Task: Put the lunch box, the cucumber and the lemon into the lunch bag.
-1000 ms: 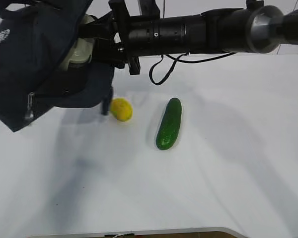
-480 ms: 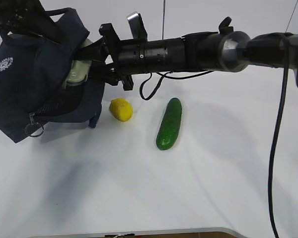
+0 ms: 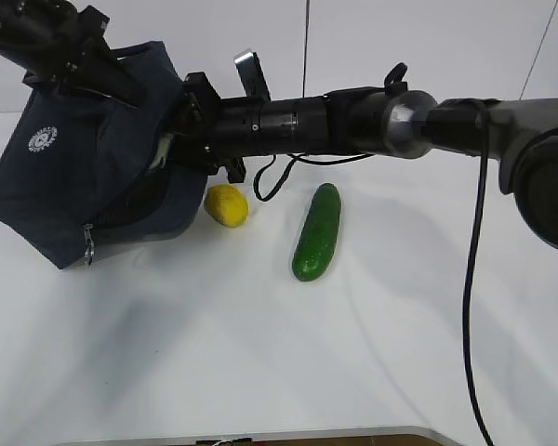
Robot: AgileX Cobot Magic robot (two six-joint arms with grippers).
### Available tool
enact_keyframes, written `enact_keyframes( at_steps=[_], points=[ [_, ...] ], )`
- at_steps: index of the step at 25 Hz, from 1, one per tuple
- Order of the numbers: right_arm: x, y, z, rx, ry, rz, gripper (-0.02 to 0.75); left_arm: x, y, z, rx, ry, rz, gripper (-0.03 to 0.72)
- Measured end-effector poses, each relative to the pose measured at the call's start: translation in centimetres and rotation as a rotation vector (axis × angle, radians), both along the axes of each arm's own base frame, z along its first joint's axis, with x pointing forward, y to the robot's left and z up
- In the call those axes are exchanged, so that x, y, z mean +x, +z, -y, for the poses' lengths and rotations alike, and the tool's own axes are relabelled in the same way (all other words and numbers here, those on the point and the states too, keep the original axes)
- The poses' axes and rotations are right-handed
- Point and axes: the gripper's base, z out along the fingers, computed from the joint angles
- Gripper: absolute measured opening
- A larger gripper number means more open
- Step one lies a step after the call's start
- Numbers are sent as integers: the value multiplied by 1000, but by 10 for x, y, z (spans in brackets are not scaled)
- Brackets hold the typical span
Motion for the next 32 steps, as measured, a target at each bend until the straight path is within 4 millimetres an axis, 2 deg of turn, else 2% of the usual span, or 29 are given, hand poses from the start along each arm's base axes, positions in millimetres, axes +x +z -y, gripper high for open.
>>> enact_keyframes(
  at_steps=[5,9,25,32],
  points=[
    [2,-18,-1,-7,-8,-39,378,7,-15,0,1,12,-24,-13],
    [3,-29,-2,-6,-12,-74,378,8,-16,0,0,20,-22,-13],
    [4,-29,-3,23,-19,-142,422,9,-17,0,0,26,-19,-13],
    [-1,-25,-5,67,31,-159,440,9,-17,0,-3,28,-23,-13]
  ],
)
